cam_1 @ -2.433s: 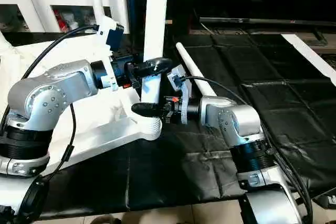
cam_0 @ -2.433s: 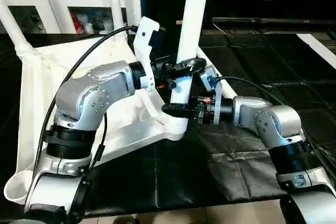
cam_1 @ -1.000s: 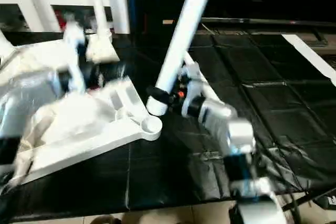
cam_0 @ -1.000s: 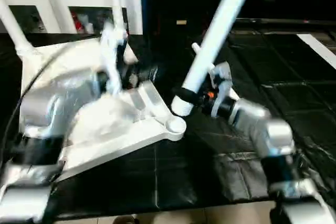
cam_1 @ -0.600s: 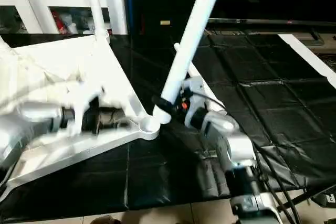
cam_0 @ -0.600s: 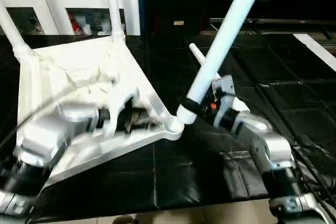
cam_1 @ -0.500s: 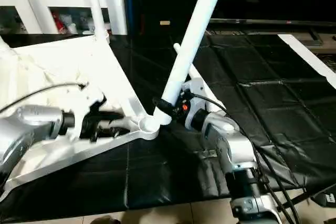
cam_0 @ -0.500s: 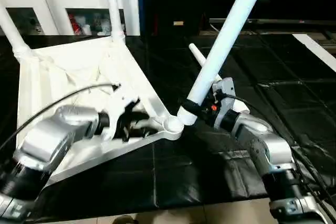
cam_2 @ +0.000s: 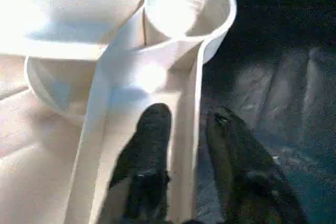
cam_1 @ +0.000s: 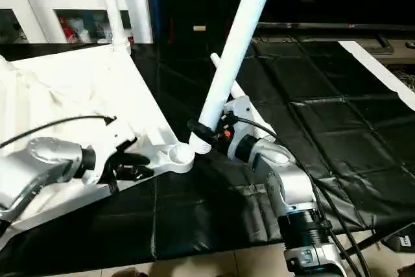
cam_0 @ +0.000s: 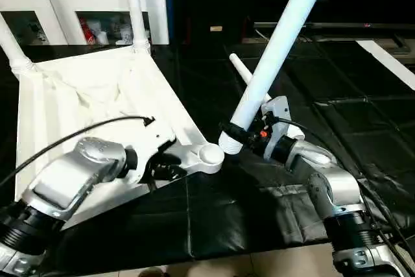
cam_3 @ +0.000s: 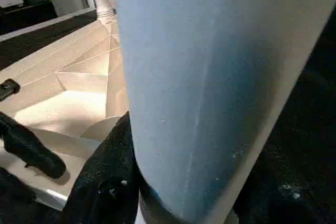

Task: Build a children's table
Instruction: Insert table leg to table base

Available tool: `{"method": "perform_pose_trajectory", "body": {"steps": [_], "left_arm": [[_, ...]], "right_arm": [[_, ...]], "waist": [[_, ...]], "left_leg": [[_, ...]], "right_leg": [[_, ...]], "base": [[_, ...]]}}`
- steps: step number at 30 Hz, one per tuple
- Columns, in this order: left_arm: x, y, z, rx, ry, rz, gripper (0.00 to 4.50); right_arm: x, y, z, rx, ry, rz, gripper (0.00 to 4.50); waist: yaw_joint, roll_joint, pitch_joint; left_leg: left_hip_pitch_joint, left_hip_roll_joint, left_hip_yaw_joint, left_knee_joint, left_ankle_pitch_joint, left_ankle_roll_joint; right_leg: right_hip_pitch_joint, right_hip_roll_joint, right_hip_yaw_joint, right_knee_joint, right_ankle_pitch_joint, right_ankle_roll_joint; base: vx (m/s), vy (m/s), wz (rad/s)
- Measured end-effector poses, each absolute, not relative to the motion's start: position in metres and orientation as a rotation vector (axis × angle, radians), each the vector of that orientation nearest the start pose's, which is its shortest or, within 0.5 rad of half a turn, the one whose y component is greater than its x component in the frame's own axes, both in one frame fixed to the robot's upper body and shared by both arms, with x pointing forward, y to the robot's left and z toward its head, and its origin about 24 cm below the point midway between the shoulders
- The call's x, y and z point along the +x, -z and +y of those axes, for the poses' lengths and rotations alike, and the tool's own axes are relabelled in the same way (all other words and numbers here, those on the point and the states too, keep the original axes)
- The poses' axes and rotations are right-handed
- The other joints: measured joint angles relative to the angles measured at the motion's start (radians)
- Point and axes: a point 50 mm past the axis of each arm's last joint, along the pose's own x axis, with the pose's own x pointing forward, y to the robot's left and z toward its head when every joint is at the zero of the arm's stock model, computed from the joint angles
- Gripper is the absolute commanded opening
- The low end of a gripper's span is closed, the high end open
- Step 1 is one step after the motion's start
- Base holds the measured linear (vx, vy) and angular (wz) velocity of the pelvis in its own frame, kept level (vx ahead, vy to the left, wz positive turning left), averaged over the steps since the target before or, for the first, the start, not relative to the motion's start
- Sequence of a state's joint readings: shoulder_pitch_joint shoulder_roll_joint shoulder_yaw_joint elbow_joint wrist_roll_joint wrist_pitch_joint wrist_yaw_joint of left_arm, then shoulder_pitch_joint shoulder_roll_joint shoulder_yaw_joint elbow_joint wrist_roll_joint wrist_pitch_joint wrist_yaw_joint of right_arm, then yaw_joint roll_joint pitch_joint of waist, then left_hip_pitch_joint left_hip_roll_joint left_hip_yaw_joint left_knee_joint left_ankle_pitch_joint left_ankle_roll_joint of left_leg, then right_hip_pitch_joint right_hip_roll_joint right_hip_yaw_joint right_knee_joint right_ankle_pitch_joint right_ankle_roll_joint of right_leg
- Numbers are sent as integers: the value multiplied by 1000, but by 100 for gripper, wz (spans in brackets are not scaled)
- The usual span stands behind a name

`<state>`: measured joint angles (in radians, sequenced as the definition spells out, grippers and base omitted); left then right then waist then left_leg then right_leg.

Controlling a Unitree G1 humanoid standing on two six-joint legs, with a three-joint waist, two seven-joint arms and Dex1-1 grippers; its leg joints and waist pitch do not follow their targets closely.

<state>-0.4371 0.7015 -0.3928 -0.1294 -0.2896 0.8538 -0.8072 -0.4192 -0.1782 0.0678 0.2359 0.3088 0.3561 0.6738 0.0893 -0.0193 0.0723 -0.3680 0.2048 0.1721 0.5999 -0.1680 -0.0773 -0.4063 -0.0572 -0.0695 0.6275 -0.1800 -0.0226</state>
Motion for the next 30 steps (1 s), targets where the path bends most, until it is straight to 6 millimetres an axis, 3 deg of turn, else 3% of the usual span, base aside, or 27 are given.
{"method": "perform_pose_trajectory", "body": {"steps": [14,20,26,30], "left_arm": [[277,-76,157,450,1006,702,3],[284,-71,156,458,1080,621,0],[290,-65,160,463,1175,546,0],[290,-64,163,475,1231,540,0]], "right_arm": [[313,-76,-110,131,-840,166,191],[312,-77,-110,143,-865,168,191],[308,-76,-106,158,-925,185,191],[308,-76,-104,146,-945,181,191]], "waist": [[0,0,0],[5,0,0],[29,0,0],[35,-1,0]], "left_leg": [[0,0,0,0,0,0],[0,0,0,0,0,0],[0,0,0,0,0,0],[0,-1,0,0,0,0]], "right_leg": [[0,0,0,0,0,0],[1,0,0,0,0,0],[3,-1,0,0,0,0],[5,-2,0,-1,0,1]], "base": [[0,0,0],[0,0,0],[0,0,0],[0,0,0]]}}
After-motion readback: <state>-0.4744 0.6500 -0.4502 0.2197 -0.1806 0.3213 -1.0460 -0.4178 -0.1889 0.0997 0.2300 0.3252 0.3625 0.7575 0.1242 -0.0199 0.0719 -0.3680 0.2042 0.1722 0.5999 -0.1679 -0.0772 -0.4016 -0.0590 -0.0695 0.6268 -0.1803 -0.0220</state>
